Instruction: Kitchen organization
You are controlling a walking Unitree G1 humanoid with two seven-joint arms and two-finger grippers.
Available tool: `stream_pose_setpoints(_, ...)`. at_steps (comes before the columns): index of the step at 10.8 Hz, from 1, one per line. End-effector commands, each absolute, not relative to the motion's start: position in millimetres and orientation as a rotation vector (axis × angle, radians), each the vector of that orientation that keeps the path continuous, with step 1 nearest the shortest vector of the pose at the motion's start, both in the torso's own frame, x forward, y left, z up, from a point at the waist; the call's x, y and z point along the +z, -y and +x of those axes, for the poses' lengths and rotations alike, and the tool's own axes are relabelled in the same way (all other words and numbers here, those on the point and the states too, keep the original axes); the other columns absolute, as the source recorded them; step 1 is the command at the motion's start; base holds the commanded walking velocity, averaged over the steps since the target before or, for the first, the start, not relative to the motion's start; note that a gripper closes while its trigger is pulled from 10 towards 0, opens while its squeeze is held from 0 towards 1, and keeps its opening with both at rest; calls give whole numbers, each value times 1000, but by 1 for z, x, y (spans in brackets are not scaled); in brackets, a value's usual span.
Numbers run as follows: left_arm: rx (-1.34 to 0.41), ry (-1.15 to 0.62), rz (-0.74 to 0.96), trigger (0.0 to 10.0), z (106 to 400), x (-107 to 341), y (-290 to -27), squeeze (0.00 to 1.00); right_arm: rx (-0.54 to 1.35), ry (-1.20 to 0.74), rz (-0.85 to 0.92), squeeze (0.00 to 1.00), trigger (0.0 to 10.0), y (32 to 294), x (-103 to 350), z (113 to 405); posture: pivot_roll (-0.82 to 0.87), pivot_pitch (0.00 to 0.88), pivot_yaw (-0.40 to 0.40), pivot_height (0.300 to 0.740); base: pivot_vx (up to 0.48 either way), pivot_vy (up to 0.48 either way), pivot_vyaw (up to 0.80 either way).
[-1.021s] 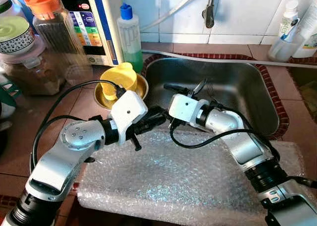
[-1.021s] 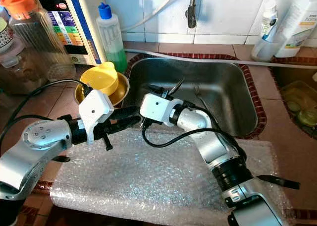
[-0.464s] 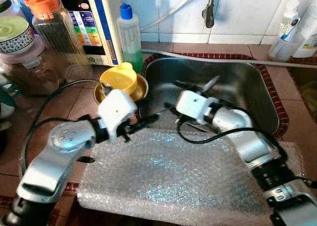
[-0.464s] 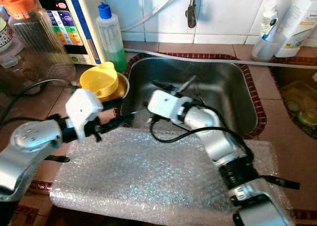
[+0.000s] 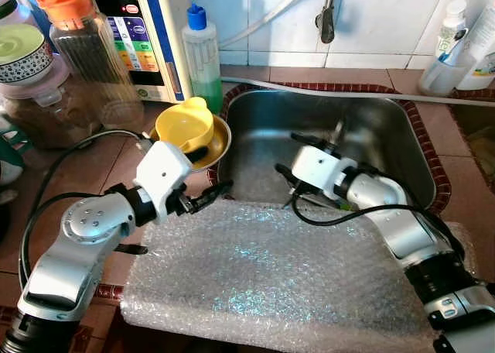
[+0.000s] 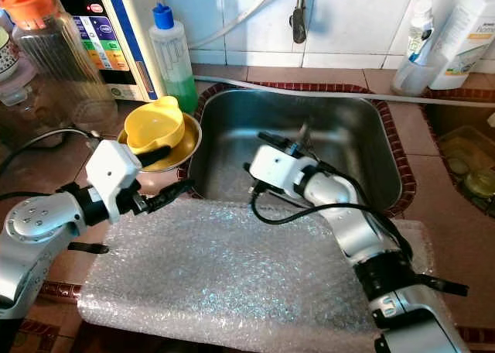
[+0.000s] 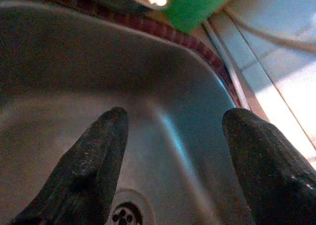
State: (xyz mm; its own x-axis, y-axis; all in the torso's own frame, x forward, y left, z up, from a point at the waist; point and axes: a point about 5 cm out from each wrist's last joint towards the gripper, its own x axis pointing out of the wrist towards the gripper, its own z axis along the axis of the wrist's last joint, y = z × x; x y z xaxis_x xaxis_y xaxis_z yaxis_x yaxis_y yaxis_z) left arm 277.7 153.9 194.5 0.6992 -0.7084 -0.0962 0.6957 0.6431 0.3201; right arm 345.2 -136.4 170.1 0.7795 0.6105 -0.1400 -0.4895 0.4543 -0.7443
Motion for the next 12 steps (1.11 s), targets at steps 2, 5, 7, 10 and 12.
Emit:
stream_pose_setpoints(2,-760,16,305,10000,279,189,-161,1000,579,95,-749,0,0,156,162,349,-103,166,64,740,0,0,0)
stream_pose_setpoints(5,-798,-54,299,10000,276,176,-163,1000,269,-19,-421,0,10000,194,155,365,-100,159,62,740,0,0,0)
stream_pose_setpoints(7,-816,-78,301,10000,274,173,-163,1000,138,-105,-247,0,10000,210,144,368,-98,158,62,740,0,0,0)
stream_pose_setpoints(10,-821,-77,309,10000,274,172,-161,1000,35,-229,-105,1000,10000,223,127,367,-100,156,67,740,0,0,0)
stream_pose_setpoints(12,-818,-72,307,10000,275,172,-161,1000,10,-265,-71,1000,10000,227,123,367,-100,158,67,740,0,0,0)
